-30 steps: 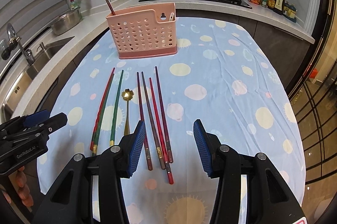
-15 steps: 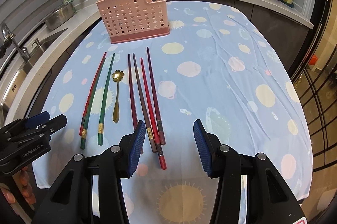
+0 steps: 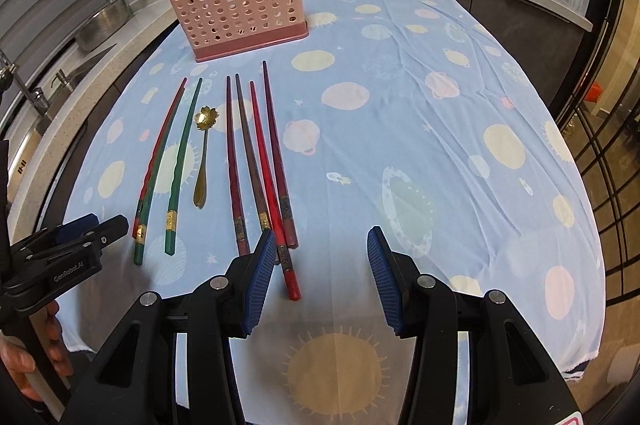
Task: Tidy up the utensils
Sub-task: 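Grasp the red chopstick with the left tool while the right tool grasps a dark chopstick, then lift both chopsticks and carry them over the pink holder, then drop both chopsticks into the pink holder, open and withdraw both tools, then move both open tools down over the remaining chopsticks and spoon, then grasp a green chopstick with the left tool while the right tool grasps a red chopstick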
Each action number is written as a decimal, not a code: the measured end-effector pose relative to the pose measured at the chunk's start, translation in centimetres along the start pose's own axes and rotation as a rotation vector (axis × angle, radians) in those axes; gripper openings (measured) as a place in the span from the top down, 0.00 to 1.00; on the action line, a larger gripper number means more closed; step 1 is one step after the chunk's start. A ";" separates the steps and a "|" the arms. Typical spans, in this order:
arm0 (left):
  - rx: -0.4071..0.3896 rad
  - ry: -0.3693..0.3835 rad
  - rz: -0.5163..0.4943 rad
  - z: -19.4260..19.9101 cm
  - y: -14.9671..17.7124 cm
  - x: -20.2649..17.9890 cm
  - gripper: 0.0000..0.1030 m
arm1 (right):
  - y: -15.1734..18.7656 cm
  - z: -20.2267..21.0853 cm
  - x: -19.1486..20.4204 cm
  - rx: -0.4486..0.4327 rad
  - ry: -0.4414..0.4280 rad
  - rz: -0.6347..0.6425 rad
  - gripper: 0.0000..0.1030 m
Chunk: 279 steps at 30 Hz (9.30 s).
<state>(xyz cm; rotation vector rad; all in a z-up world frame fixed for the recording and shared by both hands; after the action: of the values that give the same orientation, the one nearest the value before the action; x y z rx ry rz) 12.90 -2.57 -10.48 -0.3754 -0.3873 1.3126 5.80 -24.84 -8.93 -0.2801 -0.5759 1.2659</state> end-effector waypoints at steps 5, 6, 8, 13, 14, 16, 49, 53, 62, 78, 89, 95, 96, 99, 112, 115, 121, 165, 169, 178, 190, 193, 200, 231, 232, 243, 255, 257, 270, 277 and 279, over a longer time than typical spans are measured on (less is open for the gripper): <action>0.014 -0.010 -0.005 -0.8 0.1 -0.1 0.46 | 0.0 -0.3 0.2 0.008 -0.003 0.004 0.55; 0.017 -0.011 -0.005 -0.9 0.1 -0.1 0.46 | 0.0 -0.4 0.2 0.010 -0.003 0.005 0.55; 0.022 -0.013 -0.007 -1.2 0.1 -0.2 0.46 | 0.0 -0.5 0.2 0.013 -0.005 0.006 0.55; 0.024 -0.012 -0.008 -1.4 -0.1 -0.2 0.46 | -0.1 -0.8 0.1 0.018 -0.005 0.001 0.55; 0.025 -0.011 -0.008 -1.4 -0.1 -0.3 0.46 | -0.2 -0.8 0.1 0.018 -0.005 0.001 0.55; 0.024 -0.008 -0.006 -1.6 -0.2 -0.3 0.45 | -0.2 -0.8 0.0 0.018 -0.006 0.001 0.55; 0.008 -0.035 -0.032 -2.0 -0.1 -0.1 0.78 | -1.0 -4.2 0.4 0.062 -0.043 0.019 0.75; 0.007 -0.034 -0.033 -2.0 -0.1 -0.1 0.78 | -1.1 -5.1 0.4 0.074 -0.047 0.018 0.83; 0.004 -0.030 -0.033 -2.0 -0.1 -0.2 0.78 | -1.2 -6.0 0.9 0.089 -0.027 0.052 0.83; -0.012 0.064 0.006 0.6 0.4 1.3 0.93 | -0.5 -1.5 1.2 0.009 -0.044 0.064 0.93; -0.178 0.099 0.071 8.7 -1.8 3.3 0.93 | -3.3 6.1 1.5 -0.174 -0.107 0.030 0.93; -0.272 0.119 0.083 12.0 -5.1 3.7 0.93 | -6.9 9.1 2.0 -0.265 -0.133 0.045 0.93; -0.286 0.118 0.082 12.4 -5.8 3.8 0.93 | -7.5 9.4 2.1 -0.278 -0.138 0.045 0.93; -0.323 0.111 0.084 13.2 -7.9 3.9 0.93 | -9.3 10.2 2.2 -0.308 -0.151 0.051 0.93; -0.479 0.096 0.074 17.3 -17.6 4.0 0.93 | -18.1 11.4 2.7 -0.407 -0.192 0.068 0.93; -0.536 0.102 0.073 19.2 -20.2 4.0 0.93 | -20.7 12.2 3.1 -0.451 -0.205 0.073 0.93; -0.635 0.105 0.070 21.5 -25.9 3.1 0.93 | -26.3 13.3 4.3 -0.551 -0.199 0.097 0.93; -0.494 -0.005 0.057 12.3 -28.1 1.7 0.47 | -27.1 5.2 7.2 -0.428 -0.137 0.116 0.55; -0.497 0.000 0.048 13.5 -25.9 1.4 0.44 | -24.8 6.8 7.6 -0.424 -0.134 0.130 0.55; -0.489 0.023 0.037 15.7 -20.3 1.0 0.40 | -18.8 9.5 8.1 -0.409 -0.124 0.152 0.55; -0.432 0.038 0.026 15.6 -13.3 0.6 0.40 | -12.1 10.4 8.5 -0.372 -0.101 0.178 0.55; -0.413 0.038 0.024 15.2 -12.0 0.5 0.40 | -10.7 10.2 8.3 -0.354 -0.096 0.182 0.55; -0.342 0.029 0.024 13.0 -8.3 0.7 0.38 | -7.0 8.5 6.8 -0.283 -0.086 0.161 0.55; -0.068 0.022 -0.013 1.2 2.5 -1.1 0.38 | 4.0 -2.2 1.7 0.020 -0.039 0.079 0.68; -0.066 0.019 -0.012 0.9 2.5 -1.1 0.38 | 4.0 -2.4 1.7 0.023 -0.038 0.081 0.70; -0.056 -0.002 -0.023 -0.9 2.0 -1.7 0.39 | 3.4 -3.3 1.4 0.019 -0.034 0.086 0.81; -0.065 0.056 -0.043 -0.7 1.7 -2.1 0.88 | 3.1 -3.3 1.4 0.018 -0.040 0.091 0.92; -0.059 0.069 -0.035 -0.6 1.8 -1.9 0.92 | 3.3 -3.0 1.4 0.016 -0.046 0.086 0.93; -0.149 0.110 0.021 5.2 1.0 0.3 0.93 | 2.4 3.3 1.0 -0.116 -0.093 0.044 0.93; -0.245 0.114 0.042 9.8 -1.2 1.3 0.93 | -0.8 8.1 1.1 -0.248 -0.133 0.030 0.93; -0.271 0.115 0.044 10.9 -1.9 1.5 0.93 | -1.7 9.2 1.3 -0.282 -0.139 0.036 0.93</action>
<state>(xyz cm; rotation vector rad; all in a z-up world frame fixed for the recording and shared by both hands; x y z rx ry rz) 9.59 -1.01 0.08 -0.6866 -0.4636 1.2771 2.36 -25.12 -0.11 -0.4408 -0.8744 1.2451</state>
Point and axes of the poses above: each gripper's, at about its wrist camera, not at the fingertips, and z roughly against the way its jaws point, x to its left, y to its underside, the point moved 1 cm from there along -z, roughly the way its jaws point, and after that the axes turned 7 degrees about -y, right-handed, at the moved point
